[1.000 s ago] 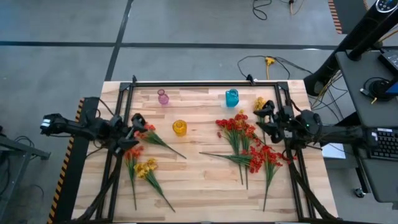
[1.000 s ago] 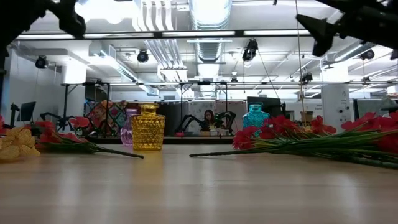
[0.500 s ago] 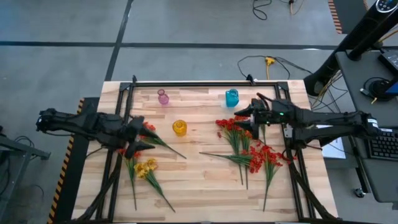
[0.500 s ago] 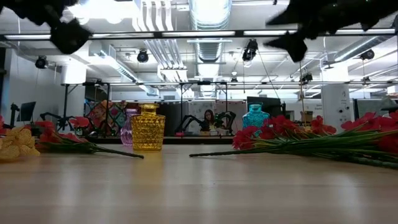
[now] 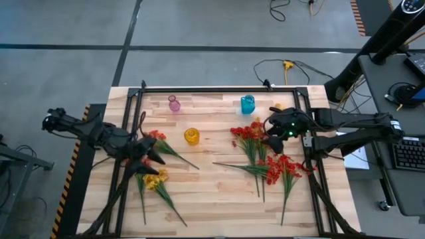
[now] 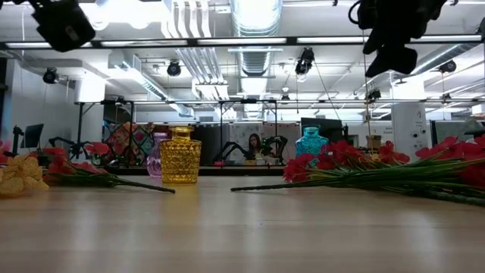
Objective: Sort flowers into vase by color
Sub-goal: Put the left red flower into the yellow vase
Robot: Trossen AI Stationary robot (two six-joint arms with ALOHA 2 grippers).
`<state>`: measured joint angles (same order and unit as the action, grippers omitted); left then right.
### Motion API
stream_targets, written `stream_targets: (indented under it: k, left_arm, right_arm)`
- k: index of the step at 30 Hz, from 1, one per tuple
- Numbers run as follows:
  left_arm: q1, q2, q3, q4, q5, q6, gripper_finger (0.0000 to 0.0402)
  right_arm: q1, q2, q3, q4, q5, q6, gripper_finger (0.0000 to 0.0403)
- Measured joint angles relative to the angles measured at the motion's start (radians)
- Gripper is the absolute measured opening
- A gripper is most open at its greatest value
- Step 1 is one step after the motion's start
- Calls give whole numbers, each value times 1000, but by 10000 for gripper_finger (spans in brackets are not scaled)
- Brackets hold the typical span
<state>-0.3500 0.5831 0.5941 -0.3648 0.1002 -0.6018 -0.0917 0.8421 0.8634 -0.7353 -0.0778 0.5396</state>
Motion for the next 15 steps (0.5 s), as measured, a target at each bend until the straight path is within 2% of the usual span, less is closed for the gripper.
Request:
stream_targets:
  k: [4,7,8,12,15]
  left_arm:
    - [1,32,0,127,-104,-41,246]
    - [1,63,0,230,-130,-18,246]
    - [1,79,-1,272,-156,6,246]
    - [1,158,-1,498,-248,-67,246]
    - [-4,223,-1,617,-211,-34,246]
  right_arm:
    - [0,2,-1,45,1,0,251]
    - [0,11,-1,64,2,-18,251]
    - [0,14,-1,58,2,-42,251]
    - [0,34,-2,44,4,-165,251]
    - [0,55,-2,71,6,-210,251]
